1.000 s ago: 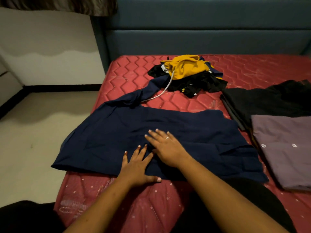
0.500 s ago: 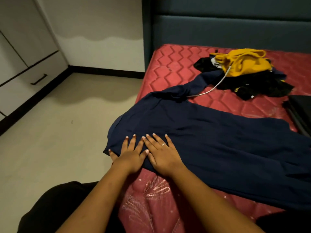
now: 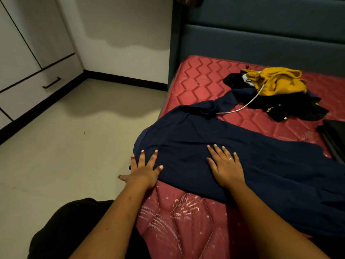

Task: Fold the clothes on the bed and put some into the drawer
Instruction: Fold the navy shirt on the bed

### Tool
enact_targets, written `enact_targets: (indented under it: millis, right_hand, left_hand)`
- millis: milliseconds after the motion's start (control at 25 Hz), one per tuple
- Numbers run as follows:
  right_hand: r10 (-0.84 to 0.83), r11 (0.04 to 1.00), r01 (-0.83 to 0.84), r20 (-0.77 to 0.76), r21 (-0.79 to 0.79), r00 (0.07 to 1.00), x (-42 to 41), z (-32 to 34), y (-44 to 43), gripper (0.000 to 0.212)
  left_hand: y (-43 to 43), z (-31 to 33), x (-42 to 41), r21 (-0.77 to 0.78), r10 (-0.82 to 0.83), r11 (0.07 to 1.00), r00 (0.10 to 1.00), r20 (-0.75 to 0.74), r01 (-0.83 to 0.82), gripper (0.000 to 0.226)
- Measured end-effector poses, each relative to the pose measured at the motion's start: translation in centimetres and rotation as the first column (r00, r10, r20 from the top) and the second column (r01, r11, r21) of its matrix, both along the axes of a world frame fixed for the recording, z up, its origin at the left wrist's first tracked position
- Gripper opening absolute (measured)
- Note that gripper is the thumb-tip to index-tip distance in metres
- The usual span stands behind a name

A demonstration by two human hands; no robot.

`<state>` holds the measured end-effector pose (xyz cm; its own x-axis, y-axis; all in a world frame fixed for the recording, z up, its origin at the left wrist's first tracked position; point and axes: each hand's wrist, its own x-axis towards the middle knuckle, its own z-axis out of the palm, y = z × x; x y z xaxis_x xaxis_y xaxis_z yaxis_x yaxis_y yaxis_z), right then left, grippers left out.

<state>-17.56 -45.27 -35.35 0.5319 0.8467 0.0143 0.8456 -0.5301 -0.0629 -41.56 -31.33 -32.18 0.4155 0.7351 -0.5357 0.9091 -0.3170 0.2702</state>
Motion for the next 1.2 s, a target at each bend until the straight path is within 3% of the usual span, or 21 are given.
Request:
enact_targets:
  millis: [120, 200, 280, 320, 440, 520, 640, 720, 800, 920, 1080, 1200]
  right_hand:
    - [-0.150, 0.987, 0.152, 0.041, -0.059, 0.988, 1.0, 0.2, -2.4, 0.057]
    - [-0.251, 0.968, 0.252, 0.117, 0.008, 0.961, 0.0, 0.4, -2.5, 0.057]
    - [-0.169, 0.978, 0.156, 0.095, 0.137, 0.981, -3.2, 1.0, -0.9, 0.062]
    - [-0.046, 0.982, 0.031, 0.079, 0.184, 0.996, -5.2, 1.0, 0.2, 0.062]
    - [0.262, 0.963, -0.260, -0.023, 0.067, 0.965, -10.1, 0.4, 2.3, 0.058]
    - [0.346, 0.938, -0.346, -0.064, 0.014, 0.936, -9.1, 0.6, 2.3, 0.062]
    - [0.474, 0.880, -0.474, -0.003, -0.026, 0.880, -5.0, 0.7, 0.2, 0.063]
    - [0.490, 0.871, -0.488, 0.025, -0.057, 0.871, -2.5, 0.7, -1.8, 0.061]
    - [0.510, 0.857, -0.504, 0.035, -0.111, 0.860, 0.1, 0.9, -4.2, 0.062]
    - [0.623, 0.770, -0.590, 0.082, -0.245, 0.778, 5.0, 1.3, -8.7, 0.066]
    - [0.646, 0.742, -0.605, 0.066, -0.290, 0.761, 12.1, 2.0, -16.4, 0.070]
    - [0.511, 0.837, -0.480, 0.063, -0.263, 0.857, 15.6, 2.0, -22.9, 0.069]
  left_hand:
    - [0.0, 0.5, -1.2, 0.054, 0.058, 0.997, 0.998, -0.035, -0.056, 0.062]
    - [-0.6, 0.8, -0.9, 0.296, 0.002, 0.955, 0.999, -0.033, 0.008, 0.062]
    - [-1.3, 1.2, 0.4, 0.468, -0.112, 0.881, 0.992, 0.062, 0.070, 0.065]
    - [-1.8, 1.3, 1.3, 0.470, -0.196, 0.874, 0.974, 0.111, 0.122, 0.065]
    - [-3.8, 0.7, 3.6, 0.294, -0.361, 0.910, 0.909, 0.209, 0.294, 0.062]
    - [-4.4, 0.0, 4.3, 0.184, -0.343, 0.934, 0.913, 0.221, 0.307, 0.065]
    - [-5.1, -0.6, 5.2, 0.175, -0.320, 0.938, 0.940, 0.115, 0.298, 0.073]
    - [-6.1, -0.9, 6.0, 0.224, -0.272, 0.942, 0.960, 0.073, 0.250, 0.078]
    - [-7.7, -2.1, 7.3, 0.378, -0.227, 0.908, 0.970, 0.088, 0.179, 0.084]
    - [-10.8, -3.2, 11.0, 0.541, -0.332, 0.818, 0.929, 0.166, 0.195, 0.087]
    - [-17.4, -3.4, 18.5, 0.487, -0.513, 0.799, 0.823, 0.245, 0.353, 0.078]
    - [-21.6, -4.0, 22.7, 0.497, -0.638, 0.730, 0.729, 0.249, 0.469, 0.079]
